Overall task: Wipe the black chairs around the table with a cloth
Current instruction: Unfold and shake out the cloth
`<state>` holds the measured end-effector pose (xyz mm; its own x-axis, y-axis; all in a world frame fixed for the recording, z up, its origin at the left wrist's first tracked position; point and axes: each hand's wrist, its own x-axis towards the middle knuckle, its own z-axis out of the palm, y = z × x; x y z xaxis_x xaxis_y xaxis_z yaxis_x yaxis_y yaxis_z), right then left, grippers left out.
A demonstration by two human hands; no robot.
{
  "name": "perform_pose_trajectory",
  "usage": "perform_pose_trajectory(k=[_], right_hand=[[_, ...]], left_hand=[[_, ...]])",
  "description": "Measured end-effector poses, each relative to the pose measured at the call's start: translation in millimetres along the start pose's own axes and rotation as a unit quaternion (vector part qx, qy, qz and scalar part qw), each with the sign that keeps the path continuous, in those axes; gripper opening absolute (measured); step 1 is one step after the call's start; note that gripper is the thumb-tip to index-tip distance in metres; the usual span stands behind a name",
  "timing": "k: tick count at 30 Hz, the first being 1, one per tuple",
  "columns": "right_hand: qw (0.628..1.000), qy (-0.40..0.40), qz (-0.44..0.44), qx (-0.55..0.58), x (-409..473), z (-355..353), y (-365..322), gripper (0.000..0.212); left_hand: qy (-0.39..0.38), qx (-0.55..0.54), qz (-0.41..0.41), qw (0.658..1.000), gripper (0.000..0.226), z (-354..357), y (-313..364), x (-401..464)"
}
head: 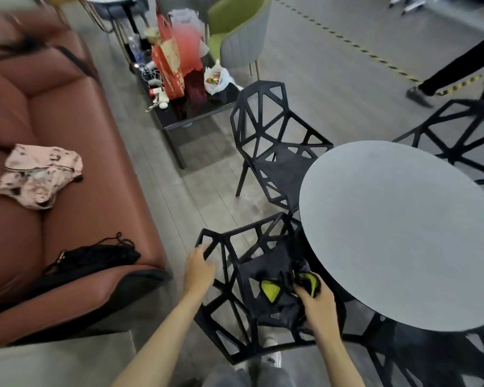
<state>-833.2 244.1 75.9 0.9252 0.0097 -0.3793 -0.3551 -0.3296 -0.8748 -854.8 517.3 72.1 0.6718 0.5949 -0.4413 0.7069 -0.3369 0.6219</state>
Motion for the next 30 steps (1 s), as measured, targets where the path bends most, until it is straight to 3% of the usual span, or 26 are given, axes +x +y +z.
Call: perform_pose_trajectory(k=[4,7,9,12,13,16,19,21,24,26,30], right_hand=[[0.998,-0.025,-0.013,0.059,4,15,-43,0.016],[0.995,-0.036,-0.028,0.086,7,29,-72,0.014],[0.992,-0.034,-0.030,0.118,11,39,-90,0.014],[0.982,-0.003,-0.025,0.189,16,59,-117,0.016],[0.976,0.016,-0.014,0.215,19,68,-125,0.017],[0.958,0.075,0.014,0.276,34,95,-144,0.016],[0.934,0.122,0.057,0.332,43,129,-160,0.018],[0.917,0.157,0.074,0.359,46,155,-169,0.021],[0.913,0.176,0.081,0.358,46,182,-183,0.023],[0.920,0.188,0.068,0.337,46,194,-190,0.020],[0.945,0.190,0.033,0.265,46,203,-202,0.019]], left_hand=[[-0.099,-0.015,0.144,0.984,0.027,-11,53,-41],[-0.141,-0.015,0.213,0.967,0.028,-21,81,-50],[-0.182,-0.004,0.197,0.963,0.046,-27,95,-46],[-0.228,0.011,0.181,0.957,0.096,-39,100,-24],[-0.235,-0.001,0.188,0.954,0.098,-44,100,-14],[-0.221,-0.060,0.234,0.945,0.049,-58,103,26],[-0.213,-0.035,0.316,0.924,0.023,-80,104,70],[-0.222,0.004,0.362,0.905,0.022,-95,100,101],[-0.250,-0.037,0.354,0.901,0.014,-117,99,136],[-0.305,-0.054,0.312,0.898,0.014,-131,101,158],[-0.434,-0.021,0.277,0.857,0.032,-149,123,179]])
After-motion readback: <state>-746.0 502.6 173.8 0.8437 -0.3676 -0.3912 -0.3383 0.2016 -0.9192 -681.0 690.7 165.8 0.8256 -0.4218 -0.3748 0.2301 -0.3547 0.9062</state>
